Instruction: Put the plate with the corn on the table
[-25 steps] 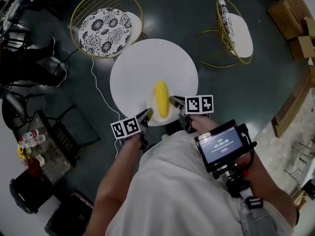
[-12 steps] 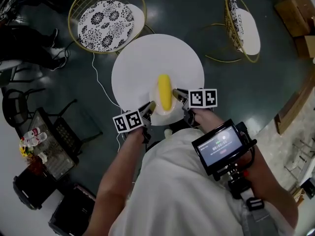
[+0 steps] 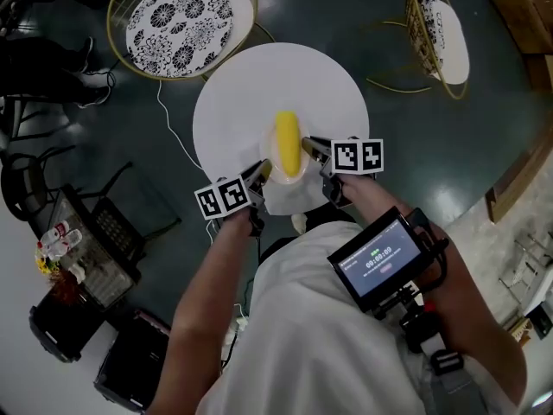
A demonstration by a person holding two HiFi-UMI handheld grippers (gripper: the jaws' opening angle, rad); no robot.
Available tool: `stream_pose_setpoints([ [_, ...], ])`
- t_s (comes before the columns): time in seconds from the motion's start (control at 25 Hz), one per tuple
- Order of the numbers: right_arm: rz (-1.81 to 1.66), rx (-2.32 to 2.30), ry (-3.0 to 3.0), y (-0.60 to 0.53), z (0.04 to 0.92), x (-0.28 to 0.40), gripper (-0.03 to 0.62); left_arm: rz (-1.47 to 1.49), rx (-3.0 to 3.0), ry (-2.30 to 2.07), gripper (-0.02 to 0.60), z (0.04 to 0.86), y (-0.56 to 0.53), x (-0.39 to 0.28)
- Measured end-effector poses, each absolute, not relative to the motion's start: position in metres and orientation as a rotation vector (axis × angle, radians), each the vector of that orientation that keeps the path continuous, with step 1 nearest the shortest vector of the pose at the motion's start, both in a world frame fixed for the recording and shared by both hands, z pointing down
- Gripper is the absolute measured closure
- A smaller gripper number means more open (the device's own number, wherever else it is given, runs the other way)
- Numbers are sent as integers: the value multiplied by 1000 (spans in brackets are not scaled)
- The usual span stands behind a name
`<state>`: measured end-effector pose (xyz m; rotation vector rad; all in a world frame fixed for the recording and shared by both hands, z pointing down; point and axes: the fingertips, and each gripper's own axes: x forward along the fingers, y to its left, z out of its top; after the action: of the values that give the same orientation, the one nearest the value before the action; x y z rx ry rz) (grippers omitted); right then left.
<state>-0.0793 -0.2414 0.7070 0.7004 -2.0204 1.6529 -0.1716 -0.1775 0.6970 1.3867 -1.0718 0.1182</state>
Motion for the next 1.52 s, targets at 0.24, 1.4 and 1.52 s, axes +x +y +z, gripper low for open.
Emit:
stream_pose_setpoints([
  [0.24,1654,699,-2023,-252,722,-84,545,122,1385,-1073,543,712,-188,-175],
  [1.4,1444,732,-2059,-312,758,-117,543,170,1380,-1223,541,753,-243,-204],
  [1.52,1424,731,-2063,-312,760,-119,543,197,1391,-1232,541,756,-243,-206],
])
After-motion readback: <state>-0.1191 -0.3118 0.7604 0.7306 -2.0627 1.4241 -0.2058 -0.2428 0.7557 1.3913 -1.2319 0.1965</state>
